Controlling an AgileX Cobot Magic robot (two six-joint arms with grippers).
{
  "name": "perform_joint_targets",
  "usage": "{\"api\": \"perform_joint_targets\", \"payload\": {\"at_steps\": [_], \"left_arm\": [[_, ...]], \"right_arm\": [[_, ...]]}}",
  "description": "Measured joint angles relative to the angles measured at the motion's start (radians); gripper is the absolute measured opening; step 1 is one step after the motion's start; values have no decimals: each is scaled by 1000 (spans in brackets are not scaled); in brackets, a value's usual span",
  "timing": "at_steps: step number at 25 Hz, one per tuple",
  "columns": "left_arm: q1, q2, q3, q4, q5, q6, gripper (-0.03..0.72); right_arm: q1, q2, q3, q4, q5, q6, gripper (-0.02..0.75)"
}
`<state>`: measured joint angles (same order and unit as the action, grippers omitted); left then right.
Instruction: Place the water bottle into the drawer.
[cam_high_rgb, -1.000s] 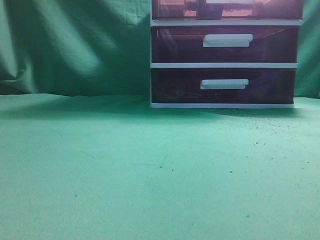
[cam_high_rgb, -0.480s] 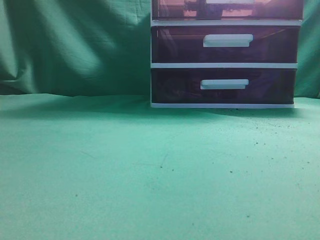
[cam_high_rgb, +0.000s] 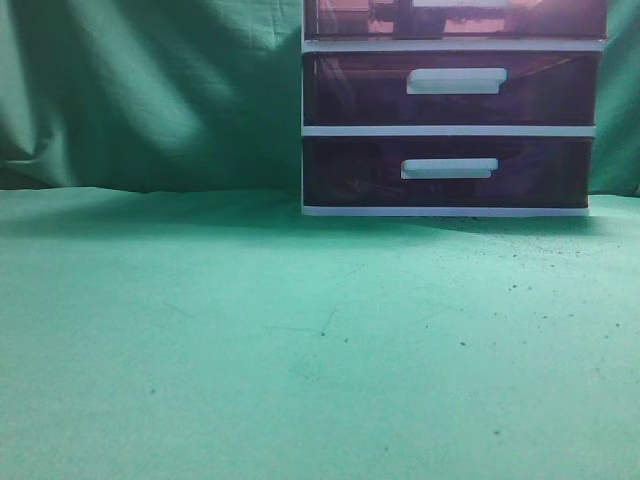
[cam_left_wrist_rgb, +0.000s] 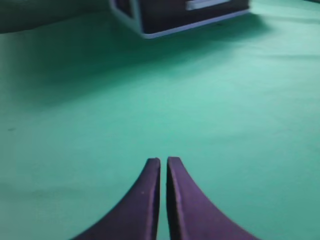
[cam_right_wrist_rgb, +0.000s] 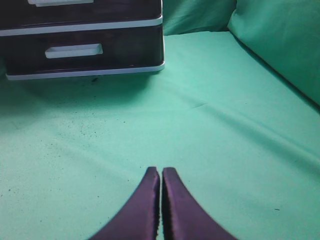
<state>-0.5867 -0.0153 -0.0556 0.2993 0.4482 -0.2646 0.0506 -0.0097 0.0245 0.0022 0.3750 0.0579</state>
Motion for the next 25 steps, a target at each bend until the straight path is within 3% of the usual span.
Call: {"api": "perform_joint_targets", "payload": {"at_steps": [4,6,10,14,22,25], "left_arm": [[236,0,21,4,-52,0,0],[353,0,59,6,-161,0,0],[506,0,78,2,-255,0,0],[571,0,78,-10,-223,0,0],[580,0,78,-46,-95,12,0],[580,0,78,-146,-93,146,0]], "right_arm": [[0,0,0,0,0,0,0],[0,0,0,0,0,0,0],[0,0,0,0,0,0,0],[0,0,0,0,0,0,0],[0,0,0,0,0,0,0],[0,0,0,0,0,0,0]]}}
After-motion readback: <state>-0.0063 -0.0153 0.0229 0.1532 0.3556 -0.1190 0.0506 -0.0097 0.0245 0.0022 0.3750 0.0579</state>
